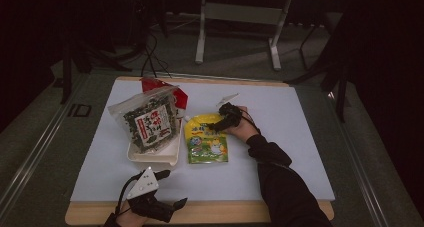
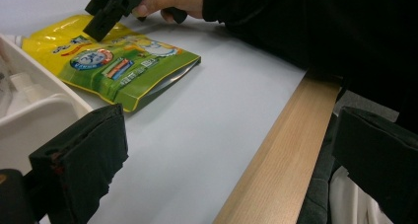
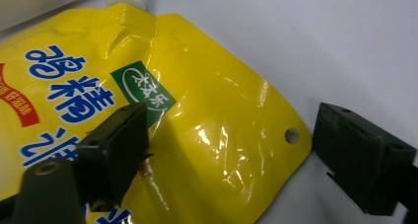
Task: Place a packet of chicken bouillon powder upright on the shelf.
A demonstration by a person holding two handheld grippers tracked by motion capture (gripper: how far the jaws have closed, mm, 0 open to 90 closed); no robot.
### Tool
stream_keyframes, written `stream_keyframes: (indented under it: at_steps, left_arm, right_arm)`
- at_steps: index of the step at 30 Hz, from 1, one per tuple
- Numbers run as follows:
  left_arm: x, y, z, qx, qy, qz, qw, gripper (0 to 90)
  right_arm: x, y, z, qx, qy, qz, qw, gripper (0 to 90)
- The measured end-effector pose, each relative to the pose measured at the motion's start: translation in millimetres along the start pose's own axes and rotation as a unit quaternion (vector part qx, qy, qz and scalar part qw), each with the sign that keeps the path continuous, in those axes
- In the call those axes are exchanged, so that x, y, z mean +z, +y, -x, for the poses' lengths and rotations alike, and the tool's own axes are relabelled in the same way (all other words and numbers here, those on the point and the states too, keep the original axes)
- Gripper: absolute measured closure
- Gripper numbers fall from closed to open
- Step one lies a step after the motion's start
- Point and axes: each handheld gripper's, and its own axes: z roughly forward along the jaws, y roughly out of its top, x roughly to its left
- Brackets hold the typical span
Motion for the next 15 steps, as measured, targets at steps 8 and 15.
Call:
stream_keyframes:
  at_steps: [8, 15]
  left_arm:
    - [1.5, 0.3, 1.1, 0.003, -0.002, -0.004, 1.0000, 2.0]
    - [1.3, 0.2, 0.9, 0.003, 0.001, -0.004, 1.0000, 2.0]
  right_arm:
    - [-4.2, 0.4, -8.3, 0.004, -0.005, -0.002, 1.0000, 33.4]
    - [-8.3, 2.5, -17.2, -0.007, 0.001, -0.008, 0.9999, 75.1]
